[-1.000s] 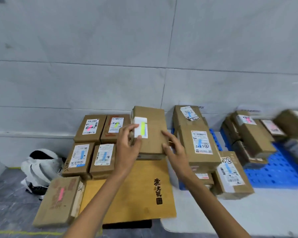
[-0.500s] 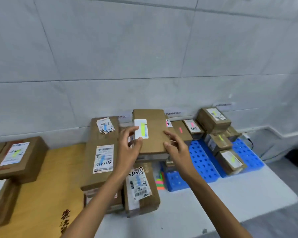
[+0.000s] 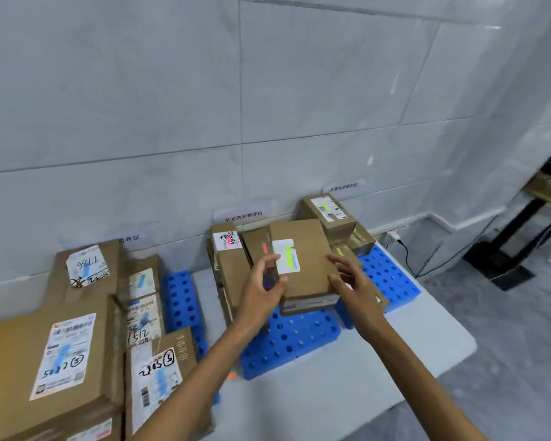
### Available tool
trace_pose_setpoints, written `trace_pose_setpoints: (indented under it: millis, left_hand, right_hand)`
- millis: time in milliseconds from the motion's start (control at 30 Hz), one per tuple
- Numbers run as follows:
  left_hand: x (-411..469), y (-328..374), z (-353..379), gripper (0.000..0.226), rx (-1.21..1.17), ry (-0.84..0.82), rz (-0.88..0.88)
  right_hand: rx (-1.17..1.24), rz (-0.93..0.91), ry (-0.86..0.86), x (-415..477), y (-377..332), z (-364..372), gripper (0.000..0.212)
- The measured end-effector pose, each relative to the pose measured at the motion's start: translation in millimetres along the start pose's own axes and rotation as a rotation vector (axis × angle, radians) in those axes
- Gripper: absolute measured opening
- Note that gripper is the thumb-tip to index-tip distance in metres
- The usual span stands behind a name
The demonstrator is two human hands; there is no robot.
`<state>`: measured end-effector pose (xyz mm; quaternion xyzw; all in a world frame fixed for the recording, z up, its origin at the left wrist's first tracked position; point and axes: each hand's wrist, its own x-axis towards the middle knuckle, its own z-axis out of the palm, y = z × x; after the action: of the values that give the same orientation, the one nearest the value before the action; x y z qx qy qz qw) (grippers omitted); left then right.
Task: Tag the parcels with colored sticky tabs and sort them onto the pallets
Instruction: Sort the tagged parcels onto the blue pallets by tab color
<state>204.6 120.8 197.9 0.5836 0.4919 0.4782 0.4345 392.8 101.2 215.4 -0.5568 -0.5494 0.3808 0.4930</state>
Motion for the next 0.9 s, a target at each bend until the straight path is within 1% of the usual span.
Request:
trace_pose_setpoints:
  millis: [133,267,333,400,500,600,733,800,833,900]
  left_hand:
    - [15.7,-3.3,51.1,0.043,-0.011,-0.061,-0.047]
    - [31.2,-3.8,111.3,0.043,0.011,-0.131,-0.038]
    - [44.5,-7.0,149.8,0.043,0.025,-0.149,-0.028]
    - [59.8,-12.2,194.9,0.043,0.030,-0.159,-0.055]
    - [85.5,-22.7,259.5,0.042,0.006,-0.161,-0.125]
    - [109.9,-34.6,312.0,0.040,0.023,-0.130,-0.203]
    - [133.5,-58.1,360.9,0.039,0.062,-0.085,-0.319]
    - [141.7,-70.5,370.1,0.039,0.117,-0.089,-0.347]
    - [146.7,-76.4,375.5,0.039,0.161,-0.099,-0.354]
    - [153.6,-88.9,381.9,0.041,0.265,-0.125,-0.354]
  right_hand:
    - [-0.043,0.070,0.048,13.4,28.3,-48.6,0.031]
    - [0.000,0.127,0.083,33.1,56.8,-105.6,0.030]
    - [0.024,0.128,0.099,48.9,71.8,-138.9,0.030]
    - [0.024,0.131,0.108,68.9,91.1,-175.8,0.027]
    - [0.009,0.151,0.117,104.7,121.4,-224.2,0.034]
    - [-0.011,0.207,0.048,143.0,158.4,-261.7,0.039]
    - [0.038,0.401,-0.024,174.6,213.0,-287.5,0.036]
    - [0.062,0.500,-0.019,186.5,232.1,-289.2,0.037]
    - [0.063,0.540,-0.023,195.3,241.2,-291.4,0.040]
    - [0.012,0.575,-0.106,206.4,257.6,-291.2,0.051]
